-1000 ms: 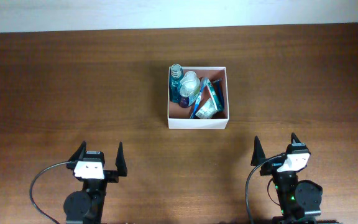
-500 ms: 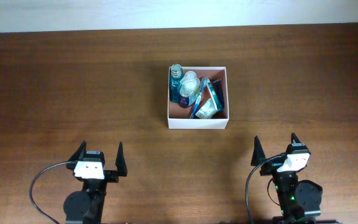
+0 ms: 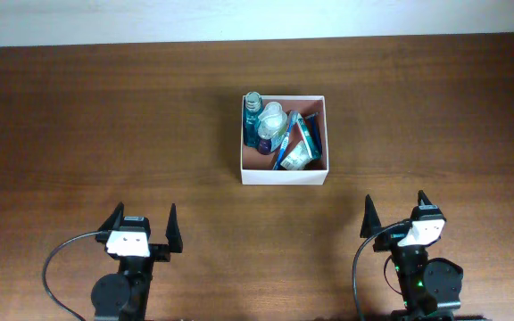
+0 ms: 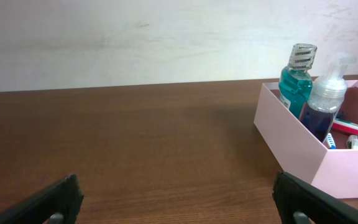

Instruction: Pack container

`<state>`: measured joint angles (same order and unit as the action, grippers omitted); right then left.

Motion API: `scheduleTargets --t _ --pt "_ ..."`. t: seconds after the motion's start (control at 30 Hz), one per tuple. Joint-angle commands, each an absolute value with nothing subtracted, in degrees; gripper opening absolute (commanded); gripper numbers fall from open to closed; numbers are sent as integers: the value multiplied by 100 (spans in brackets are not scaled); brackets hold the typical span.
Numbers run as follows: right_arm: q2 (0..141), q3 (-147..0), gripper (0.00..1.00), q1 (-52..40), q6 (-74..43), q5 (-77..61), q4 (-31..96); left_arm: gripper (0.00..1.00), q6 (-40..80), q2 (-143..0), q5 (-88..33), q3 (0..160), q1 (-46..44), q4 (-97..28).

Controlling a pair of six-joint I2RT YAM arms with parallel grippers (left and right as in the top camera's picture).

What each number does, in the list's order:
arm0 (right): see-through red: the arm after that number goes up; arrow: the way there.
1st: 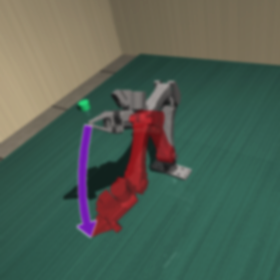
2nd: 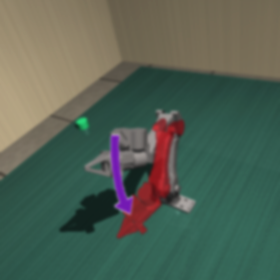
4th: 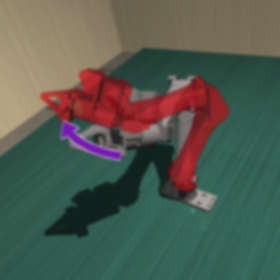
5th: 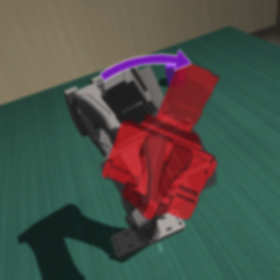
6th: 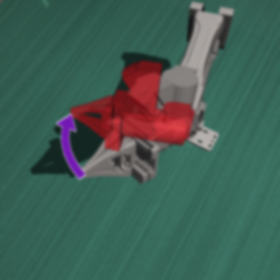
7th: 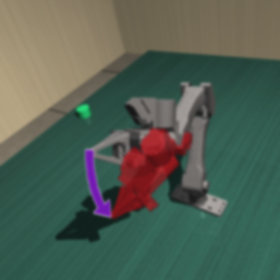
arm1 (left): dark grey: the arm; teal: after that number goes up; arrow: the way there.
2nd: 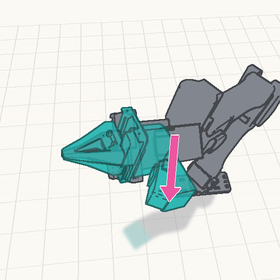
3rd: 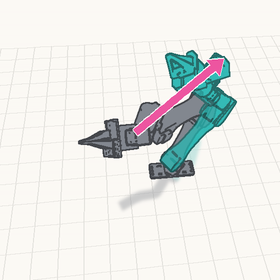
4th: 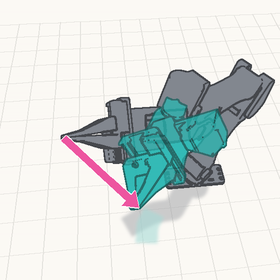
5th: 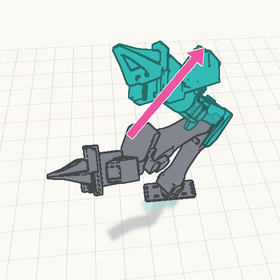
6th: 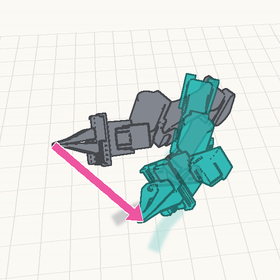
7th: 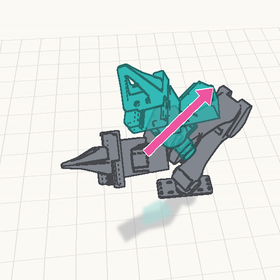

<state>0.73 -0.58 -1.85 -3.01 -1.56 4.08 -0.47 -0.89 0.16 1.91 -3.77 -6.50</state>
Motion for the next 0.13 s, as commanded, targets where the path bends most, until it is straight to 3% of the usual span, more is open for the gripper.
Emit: scheduleTargets --t 0.0,0.1 --pt "21 -32 99 -143 -322 -193 434 99 -158 -30 -67 143 -346 -648" --pt "19 -32 99 -143 -322 -193 434 99 -158 -30 -69 143 -346 -650"
